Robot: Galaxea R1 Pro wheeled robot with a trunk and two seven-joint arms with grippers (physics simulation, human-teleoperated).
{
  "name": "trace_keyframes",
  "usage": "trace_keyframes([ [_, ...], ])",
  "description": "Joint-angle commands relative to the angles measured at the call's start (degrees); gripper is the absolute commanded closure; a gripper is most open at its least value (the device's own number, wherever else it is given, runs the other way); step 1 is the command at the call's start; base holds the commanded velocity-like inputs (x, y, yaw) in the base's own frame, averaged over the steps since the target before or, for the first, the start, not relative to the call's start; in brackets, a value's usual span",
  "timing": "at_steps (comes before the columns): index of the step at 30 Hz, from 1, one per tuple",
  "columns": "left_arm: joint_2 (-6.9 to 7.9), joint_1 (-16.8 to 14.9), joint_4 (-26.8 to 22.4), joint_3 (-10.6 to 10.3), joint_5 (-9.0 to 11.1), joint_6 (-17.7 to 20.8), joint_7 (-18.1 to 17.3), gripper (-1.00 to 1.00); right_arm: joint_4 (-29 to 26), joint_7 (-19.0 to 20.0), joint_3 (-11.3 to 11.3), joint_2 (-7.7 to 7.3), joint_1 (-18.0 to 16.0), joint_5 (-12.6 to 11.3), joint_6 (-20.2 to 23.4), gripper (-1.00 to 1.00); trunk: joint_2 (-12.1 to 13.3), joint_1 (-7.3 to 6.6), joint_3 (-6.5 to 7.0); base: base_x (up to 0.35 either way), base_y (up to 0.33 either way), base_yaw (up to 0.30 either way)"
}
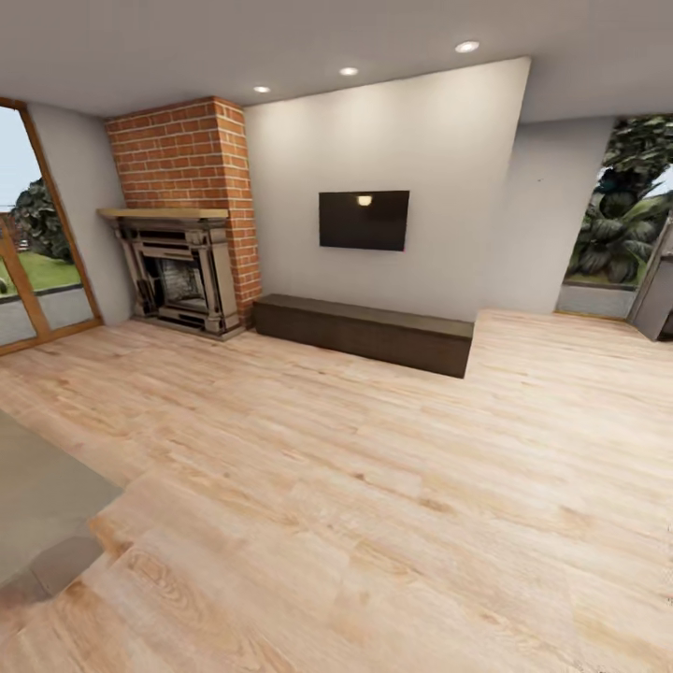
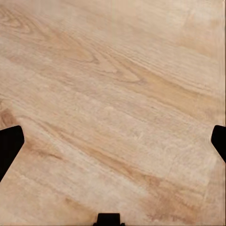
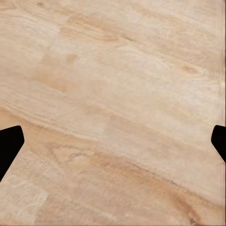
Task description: In the kitchen, take the Vidalia onion out of the sink, dice it on the chopping board with the paring knife, put the diced onion into the bowl on the countertop, then place both the paring knife and the chopping board into the sink.
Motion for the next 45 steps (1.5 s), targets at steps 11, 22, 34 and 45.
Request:
trace_keyframes([
  [11, 0.01, -0.01, 0.00, 0.02, -0.02, -0.17, -0.03, -1.00, 0.07, -0.13, 0.00, 0.02, -0.05, 0.02, -0.19, -1.00, -0.03, 0.02, -0.30, 0.259, -0.211, -0.279],
  [22, 0.01, -0.01, 0.00, 0.02, 0.06, -0.17, -0.03, -1.00, 0.07, -0.13, 0.00, 0.02, -0.06, 0.02, -0.19, -1.00, -0.03, 0.02, -0.56, 0.259, -0.211, -0.279],
  [34, 0.01, -0.01, 0.00, 0.02, 0.11, -0.17, -0.03, -1.00, 0.07, -0.14, 0.00, 0.02, -0.06, 0.02, -0.19, -1.00, -0.03, 0.02, -0.95, 0.290, -0.089, -0.277],
  [45, 0.01, -0.01, 0.00, 0.02, 0.11, -0.17, -0.03, -1.00, 0.07, -0.15, 0.00, 0.02, -0.05, 0.02, -0.19, -1.00, -0.03, 0.02, -1.36, 0.323, -0.001, -0.274],
])
